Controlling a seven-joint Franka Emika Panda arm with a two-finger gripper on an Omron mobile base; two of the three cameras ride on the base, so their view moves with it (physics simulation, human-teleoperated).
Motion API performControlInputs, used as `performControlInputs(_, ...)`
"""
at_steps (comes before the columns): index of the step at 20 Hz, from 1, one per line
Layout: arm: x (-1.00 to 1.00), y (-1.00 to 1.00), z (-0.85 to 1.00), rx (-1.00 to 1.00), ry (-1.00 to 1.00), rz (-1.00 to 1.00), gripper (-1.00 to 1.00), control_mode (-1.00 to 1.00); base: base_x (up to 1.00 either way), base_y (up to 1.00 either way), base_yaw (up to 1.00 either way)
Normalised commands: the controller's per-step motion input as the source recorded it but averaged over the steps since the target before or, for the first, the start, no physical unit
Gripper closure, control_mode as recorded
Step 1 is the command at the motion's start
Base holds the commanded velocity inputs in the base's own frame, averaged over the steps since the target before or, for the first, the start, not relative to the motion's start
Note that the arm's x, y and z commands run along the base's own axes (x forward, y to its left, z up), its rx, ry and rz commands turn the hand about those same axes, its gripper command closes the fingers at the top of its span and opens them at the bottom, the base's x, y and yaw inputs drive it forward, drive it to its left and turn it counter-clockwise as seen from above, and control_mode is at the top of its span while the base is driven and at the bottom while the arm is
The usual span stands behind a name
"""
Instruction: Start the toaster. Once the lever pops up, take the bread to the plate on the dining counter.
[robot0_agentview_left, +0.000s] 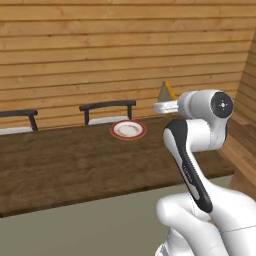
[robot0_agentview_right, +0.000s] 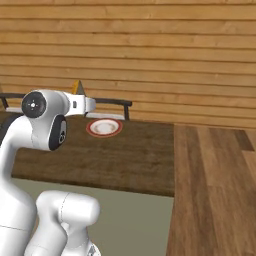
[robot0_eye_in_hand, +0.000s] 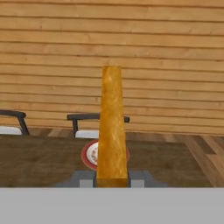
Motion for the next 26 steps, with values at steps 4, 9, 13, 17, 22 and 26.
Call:
performControlInputs(4,0.00,0.00,0.00,0.00,0.00,0.00,1.00,1.00,0.45,0.00,0.00)
performControlInputs(9,0.00,0.00,0.00,0.00,0.00,0.00,1.00,1.00,0.50,0.00,0.00)
performControlInputs(13,0.07,0.00,0.00,0.00,0.00,0.00,1.00,-1.00,0.16,0.00,0.00)
performControlInputs(17,0.36,0.00,-0.24,0.00,0.07,0.00,1.00,-1.00,0.00,0.00,0.00)
performControlInputs(22,0.53,0.05,-0.73,-0.01,0.24,0.00,1.00,-1.00,0.00,0.00,0.00)
performControlInputs(26,0.68,0.01,-0.81,0.00,0.28,0.00,1.00,-1.00,0.00,0.00,0.00)
